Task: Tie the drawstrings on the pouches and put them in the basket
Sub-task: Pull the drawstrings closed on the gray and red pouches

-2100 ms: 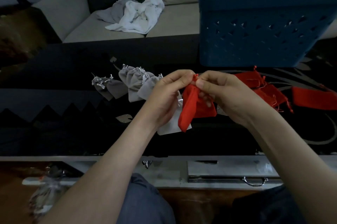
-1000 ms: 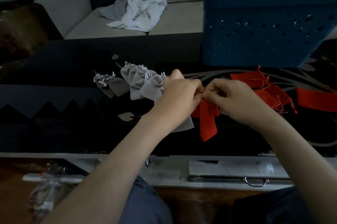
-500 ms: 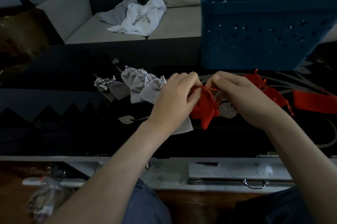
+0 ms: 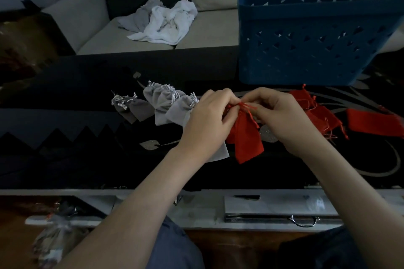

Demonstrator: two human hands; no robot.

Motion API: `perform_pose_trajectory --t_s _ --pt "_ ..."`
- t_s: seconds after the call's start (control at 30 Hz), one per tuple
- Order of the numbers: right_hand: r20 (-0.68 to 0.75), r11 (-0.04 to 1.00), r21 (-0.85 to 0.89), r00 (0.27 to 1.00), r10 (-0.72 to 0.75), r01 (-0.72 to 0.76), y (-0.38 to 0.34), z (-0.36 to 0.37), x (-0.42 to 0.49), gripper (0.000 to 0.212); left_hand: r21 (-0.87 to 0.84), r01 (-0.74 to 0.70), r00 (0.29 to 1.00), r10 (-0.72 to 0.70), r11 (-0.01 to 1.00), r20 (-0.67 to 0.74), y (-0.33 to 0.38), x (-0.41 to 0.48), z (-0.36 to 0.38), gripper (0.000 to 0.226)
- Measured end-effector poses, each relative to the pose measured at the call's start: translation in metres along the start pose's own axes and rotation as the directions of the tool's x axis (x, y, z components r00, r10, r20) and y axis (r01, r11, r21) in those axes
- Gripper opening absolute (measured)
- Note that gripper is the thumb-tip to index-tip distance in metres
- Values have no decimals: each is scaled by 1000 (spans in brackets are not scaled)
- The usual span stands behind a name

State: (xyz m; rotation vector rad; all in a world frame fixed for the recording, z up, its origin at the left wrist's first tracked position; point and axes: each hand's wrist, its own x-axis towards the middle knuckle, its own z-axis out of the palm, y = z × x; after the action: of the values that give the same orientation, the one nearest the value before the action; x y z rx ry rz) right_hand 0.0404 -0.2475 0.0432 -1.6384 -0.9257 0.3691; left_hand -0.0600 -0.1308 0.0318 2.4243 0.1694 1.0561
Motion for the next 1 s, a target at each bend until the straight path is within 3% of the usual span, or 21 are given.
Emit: perform_pose_trajectory --t_s 0.37,0.5,0.6,0.87,1.0 --pt "24 997 -9 996 -83 83 2 0 0 8 -155 123 992 -115 980 60 2 -1 0 8" --pt "34 996 53 996 -79 77 -1 0 1 10 -83 179 978 -187 980 -90 -1 -2 2 24" --pt "31 994 92 997 -68 65 -1 2 1 9 46 178 964 -164 983 -209 -3 -2 3 26" --pt "-5 993 113 1000 -25 25 1 4 2 12 93 107 980 -90 990 -177 -4 0 4 22" --pt "-112 996 83 994 -4 13 6 3 4 19 80 89 989 -78 993 -125 -3 0 3 16"
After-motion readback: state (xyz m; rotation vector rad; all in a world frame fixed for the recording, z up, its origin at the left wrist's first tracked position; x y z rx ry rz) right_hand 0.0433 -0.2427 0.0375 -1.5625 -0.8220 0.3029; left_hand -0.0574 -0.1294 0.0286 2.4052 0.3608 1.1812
